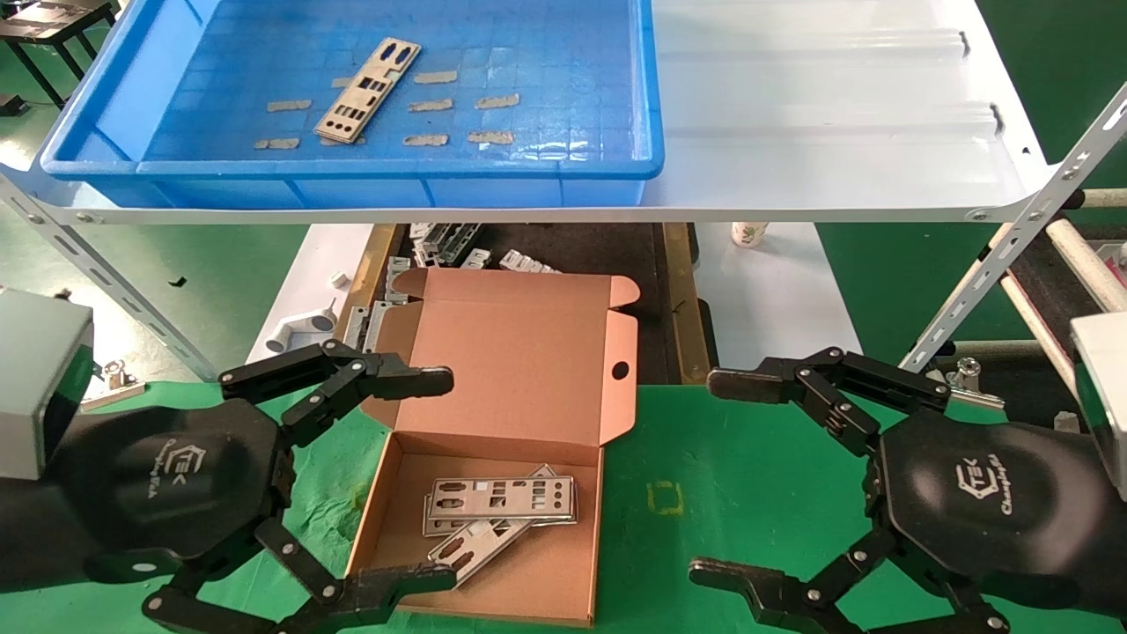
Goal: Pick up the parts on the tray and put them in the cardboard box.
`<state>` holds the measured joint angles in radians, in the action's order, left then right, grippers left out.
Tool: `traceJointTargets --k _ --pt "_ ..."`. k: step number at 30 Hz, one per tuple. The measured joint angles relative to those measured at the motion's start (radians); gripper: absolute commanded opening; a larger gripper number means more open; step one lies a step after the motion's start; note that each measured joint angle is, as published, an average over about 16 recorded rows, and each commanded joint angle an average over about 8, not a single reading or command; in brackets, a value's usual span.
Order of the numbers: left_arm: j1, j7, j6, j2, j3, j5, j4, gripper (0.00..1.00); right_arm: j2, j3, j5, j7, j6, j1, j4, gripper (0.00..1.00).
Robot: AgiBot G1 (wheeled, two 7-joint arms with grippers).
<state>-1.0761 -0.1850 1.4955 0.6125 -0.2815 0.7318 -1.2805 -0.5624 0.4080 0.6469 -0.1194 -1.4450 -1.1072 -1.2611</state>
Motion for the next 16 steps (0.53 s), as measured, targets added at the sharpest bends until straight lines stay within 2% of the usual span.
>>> traceJointTargets --k 16 --pt "0.0 0.0 0.0 0.0 0.0 0.0 0.0 1.0 0.0 0.0 0.0 0.0 0.0 0.0 0.0 1.0"
